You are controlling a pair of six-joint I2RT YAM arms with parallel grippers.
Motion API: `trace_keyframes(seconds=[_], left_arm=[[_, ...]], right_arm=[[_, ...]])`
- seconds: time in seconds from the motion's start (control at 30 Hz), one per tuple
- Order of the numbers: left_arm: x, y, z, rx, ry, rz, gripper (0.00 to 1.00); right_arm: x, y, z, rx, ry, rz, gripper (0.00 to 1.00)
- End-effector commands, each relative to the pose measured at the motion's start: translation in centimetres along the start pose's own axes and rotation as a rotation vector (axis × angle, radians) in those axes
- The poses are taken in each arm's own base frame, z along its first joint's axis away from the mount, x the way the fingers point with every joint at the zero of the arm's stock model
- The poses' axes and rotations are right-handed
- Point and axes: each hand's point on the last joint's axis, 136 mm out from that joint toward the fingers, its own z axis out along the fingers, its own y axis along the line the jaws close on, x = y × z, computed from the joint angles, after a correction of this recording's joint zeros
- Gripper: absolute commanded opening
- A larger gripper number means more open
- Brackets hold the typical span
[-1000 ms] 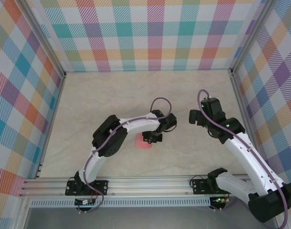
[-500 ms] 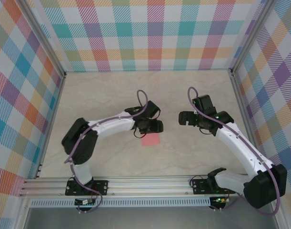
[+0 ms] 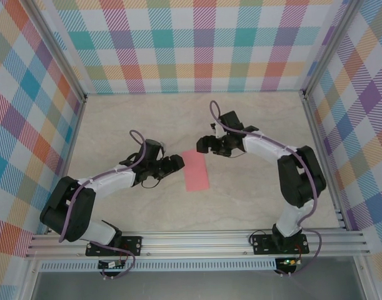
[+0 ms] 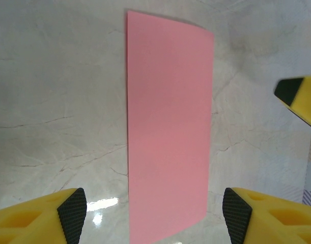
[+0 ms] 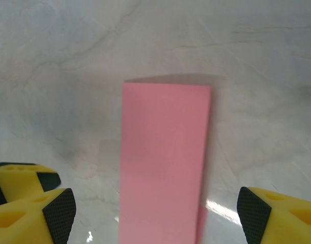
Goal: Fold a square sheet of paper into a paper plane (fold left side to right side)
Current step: Third fold the triangle at the center of the table.
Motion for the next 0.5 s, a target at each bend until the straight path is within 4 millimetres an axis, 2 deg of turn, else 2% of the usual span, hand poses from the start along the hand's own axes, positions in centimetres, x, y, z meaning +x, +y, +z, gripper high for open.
trace_keyframes(seconds=[0.0,0.2,0.47], left_arm=[[-1.1,-2.4,0.1,0.132,-0.019,-0.008,0.73],[-0.9,-2.0,0.8,0.125,0.002,-0.022,0.73],[-0.5,-1.2,1.8,0.106,0.031,-0.042,0.73]], right_arm=[[-1.9,2.2,1.7,-0.105,-0.008,0.0,0.84],[-1.9,2.0,4.2,-0.124,0.037,0.026,0.83],[-0.6,0.3,6.3,-0.089,0.093,0.05,0.83]])
